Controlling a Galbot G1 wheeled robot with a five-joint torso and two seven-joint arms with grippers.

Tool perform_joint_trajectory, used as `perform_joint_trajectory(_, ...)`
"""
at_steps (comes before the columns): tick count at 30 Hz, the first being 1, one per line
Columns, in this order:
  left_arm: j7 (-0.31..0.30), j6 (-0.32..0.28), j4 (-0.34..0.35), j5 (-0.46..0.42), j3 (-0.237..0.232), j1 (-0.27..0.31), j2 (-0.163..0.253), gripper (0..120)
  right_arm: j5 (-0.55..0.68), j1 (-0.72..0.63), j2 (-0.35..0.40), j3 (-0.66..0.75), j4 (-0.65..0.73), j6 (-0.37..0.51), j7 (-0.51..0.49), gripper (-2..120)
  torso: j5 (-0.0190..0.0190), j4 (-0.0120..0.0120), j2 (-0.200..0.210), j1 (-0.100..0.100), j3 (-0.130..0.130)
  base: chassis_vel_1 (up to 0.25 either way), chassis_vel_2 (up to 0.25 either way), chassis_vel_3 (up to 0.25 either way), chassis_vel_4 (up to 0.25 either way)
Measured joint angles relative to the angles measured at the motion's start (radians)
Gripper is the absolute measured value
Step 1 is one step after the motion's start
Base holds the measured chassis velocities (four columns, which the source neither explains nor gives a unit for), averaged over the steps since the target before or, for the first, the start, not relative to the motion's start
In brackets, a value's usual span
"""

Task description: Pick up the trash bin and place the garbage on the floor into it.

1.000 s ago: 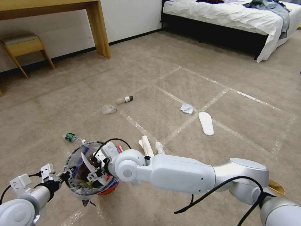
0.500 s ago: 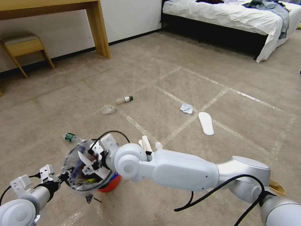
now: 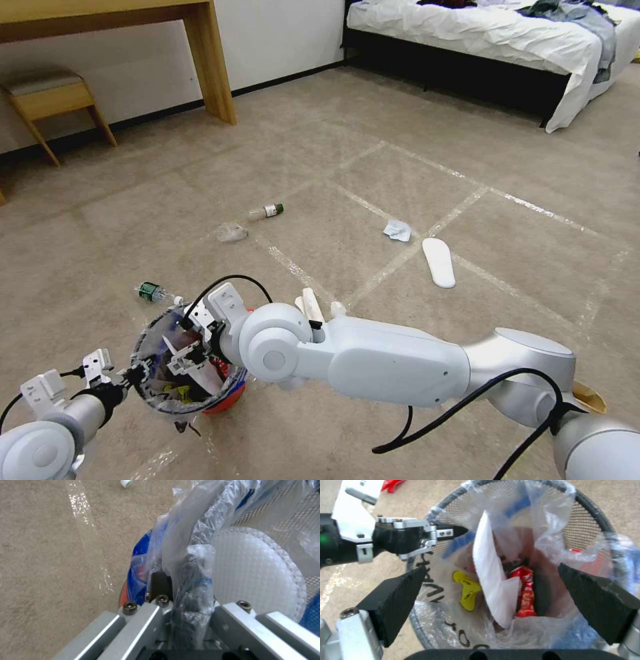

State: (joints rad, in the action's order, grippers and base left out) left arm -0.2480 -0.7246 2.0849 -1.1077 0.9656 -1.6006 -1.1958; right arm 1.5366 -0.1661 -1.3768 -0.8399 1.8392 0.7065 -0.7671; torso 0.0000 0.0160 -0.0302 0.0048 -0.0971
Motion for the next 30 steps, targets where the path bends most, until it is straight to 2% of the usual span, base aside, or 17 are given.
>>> perform_joint_trajectory(14,0.002,0.000,-0.004,0.001,0.005,-0.003,0.002,1,0.013,-0.006,-0.005,0.086,0.050,-0.017,0.005,100,0.0000,0.0000,0.000,0.000,0.000,0.000,0.000,0.000,0.000)
perform_joint_trajectory(23,0.003,0.000,-0.006,0.004,0.008,-0.007,0.002,1,0.023,0.001,0.016,0.189,0.119,-0.018,-0.001,100,0.0000,0.0000,0.000,0.000,0.000,0.000,0.000,0.000,0.000)
perform_joint_trajectory(28,0.003,0.000,0.000,0.003,0.014,-0.007,0.003,1,-0.016,0.003,0.044,0.272,0.145,-0.054,0.057,100,0.0000,-0.0001,0.000,0.000,0.000,0.000,0.000,0.000,0.000)
perform_joint_trajectory(30,0.003,0.000,0.003,0.002,0.018,-0.010,0.005,1,-0.062,-0.002,0.077,0.347,0.155,-0.094,0.130,100,0.0001,-0.0001,0.000,0.000,0.000,0.000,0.000,0.000,0.000)
